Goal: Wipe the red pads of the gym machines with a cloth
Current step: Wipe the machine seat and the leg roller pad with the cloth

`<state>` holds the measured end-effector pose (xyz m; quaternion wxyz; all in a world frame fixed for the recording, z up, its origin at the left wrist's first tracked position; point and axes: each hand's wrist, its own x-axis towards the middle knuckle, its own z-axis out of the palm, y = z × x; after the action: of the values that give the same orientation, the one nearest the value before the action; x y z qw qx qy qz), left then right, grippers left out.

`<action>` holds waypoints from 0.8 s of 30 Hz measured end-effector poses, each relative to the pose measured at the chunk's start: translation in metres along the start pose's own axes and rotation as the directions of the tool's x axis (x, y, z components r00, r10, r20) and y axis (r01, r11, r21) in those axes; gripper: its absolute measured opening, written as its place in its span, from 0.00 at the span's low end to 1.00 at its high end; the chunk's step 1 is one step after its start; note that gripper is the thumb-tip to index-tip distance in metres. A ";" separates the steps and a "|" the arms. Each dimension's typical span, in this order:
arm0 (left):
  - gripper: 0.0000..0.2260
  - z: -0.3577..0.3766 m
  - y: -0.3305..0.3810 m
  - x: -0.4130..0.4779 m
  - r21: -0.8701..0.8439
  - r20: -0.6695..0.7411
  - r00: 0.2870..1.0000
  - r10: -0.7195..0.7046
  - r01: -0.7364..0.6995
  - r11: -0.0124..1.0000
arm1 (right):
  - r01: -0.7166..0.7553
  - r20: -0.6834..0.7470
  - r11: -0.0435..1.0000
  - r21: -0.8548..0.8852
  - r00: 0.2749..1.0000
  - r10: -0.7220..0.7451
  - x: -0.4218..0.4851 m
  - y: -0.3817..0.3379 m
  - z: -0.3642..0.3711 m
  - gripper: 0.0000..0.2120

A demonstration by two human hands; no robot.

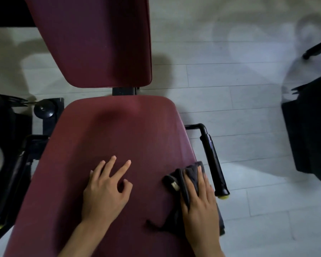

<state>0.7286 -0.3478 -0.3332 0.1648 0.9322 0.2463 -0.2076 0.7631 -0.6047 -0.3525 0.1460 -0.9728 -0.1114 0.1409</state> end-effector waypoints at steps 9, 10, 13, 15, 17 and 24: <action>0.25 0.004 -0.002 -0.003 -0.008 -0.042 0.998 0.040 -0.040 0.999 | -0.088 -0.007 0.990 -0.108 0.996 0.088 0.063 -0.030 0.015 0.28; 0.24 0.004 -0.002 -0.003 -0.011 -0.046 0.998 0.039 -0.039 0.999 | -0.082 -0.002 0.992 -0.099 0.997 0.082 0.080 -0.033 0.018 0.28; 0.23 0.002 -0.003 -0.004 -0.007 -0.055 0.998 0.043 -0.043 0.999 | -0.055 0.021 0.993 -0.102 0.998 0.058 0.112 -0.038 0.024 0.28; 0.22 -0.002 -0.003 -0.003 0.006 -0.052 0.998 0.046 -0.045 0.999 | -0.037 0.021 0.995 -0.091 0.999 0.039 0.110 -0.035 0.025 0.26; 0.21 -0.006 -0.005 -0.001 0.003 -0.019 0.999 0.046 -0.046 0.999 | 0.003 0.009 0.998 -0.067 1.000 -0.003 0.093 -0.030 0.021 0.25; 0.23 -0.020 -0.038 -0.024 -0.008 0.004 0.986 0.166 -0.166 0.986 | 0.042 0.020 0.997 -0.061 0.999 -0.041 -0.040 -0.007 -0.007 0.27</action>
<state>0.6953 -0.3178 -0.3124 0.1856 0.9484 0.1684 -0.1942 0.7265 -0.6098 -0.3343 0.1179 -0.9730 -0.1371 0.1433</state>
